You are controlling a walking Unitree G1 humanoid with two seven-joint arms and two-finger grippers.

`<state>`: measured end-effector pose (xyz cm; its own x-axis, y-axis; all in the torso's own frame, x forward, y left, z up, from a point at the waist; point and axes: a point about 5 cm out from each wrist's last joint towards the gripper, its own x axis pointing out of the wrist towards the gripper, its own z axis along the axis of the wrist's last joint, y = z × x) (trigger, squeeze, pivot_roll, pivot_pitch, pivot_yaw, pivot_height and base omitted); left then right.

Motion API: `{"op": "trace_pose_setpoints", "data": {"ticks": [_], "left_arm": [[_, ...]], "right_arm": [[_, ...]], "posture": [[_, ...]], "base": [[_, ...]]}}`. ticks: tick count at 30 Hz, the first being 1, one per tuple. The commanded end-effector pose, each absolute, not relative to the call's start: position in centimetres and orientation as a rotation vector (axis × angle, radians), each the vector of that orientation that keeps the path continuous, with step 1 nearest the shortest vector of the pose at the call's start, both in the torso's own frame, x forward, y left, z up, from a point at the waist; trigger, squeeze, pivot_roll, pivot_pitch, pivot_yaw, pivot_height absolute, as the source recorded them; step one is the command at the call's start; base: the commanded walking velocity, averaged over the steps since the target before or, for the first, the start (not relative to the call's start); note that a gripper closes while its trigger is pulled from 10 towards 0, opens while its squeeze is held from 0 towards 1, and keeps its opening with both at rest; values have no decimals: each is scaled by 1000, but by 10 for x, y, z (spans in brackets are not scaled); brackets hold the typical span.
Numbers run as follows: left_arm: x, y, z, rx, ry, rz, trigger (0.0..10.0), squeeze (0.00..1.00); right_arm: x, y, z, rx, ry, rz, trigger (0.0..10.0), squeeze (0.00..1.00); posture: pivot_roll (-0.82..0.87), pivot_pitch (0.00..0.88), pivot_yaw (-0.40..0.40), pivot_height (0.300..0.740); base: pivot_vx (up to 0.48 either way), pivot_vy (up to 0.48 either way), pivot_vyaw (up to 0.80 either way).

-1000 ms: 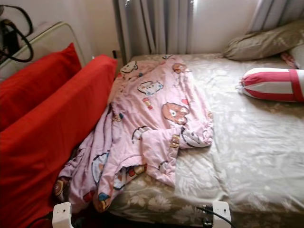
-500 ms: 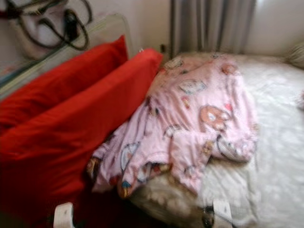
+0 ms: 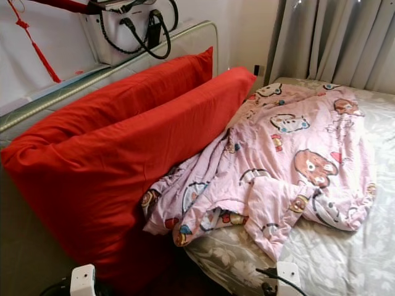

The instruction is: Clean up the room

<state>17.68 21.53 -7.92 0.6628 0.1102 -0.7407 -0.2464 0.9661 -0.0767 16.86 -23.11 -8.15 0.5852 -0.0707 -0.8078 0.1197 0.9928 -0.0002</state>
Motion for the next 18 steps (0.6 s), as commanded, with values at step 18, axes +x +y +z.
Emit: {"op": "trace_pose_setpoints", "data": {"ticks": [18], "left_arm": [[186, 212, -75, -172, 794, 174, 10000, 0]], "right_arm": [[174, -229, -79, 73, 918, -116, 10000, 0]], "posture": [[27, 0, 60, 740]], "base": [[123, 0, 0]]}}
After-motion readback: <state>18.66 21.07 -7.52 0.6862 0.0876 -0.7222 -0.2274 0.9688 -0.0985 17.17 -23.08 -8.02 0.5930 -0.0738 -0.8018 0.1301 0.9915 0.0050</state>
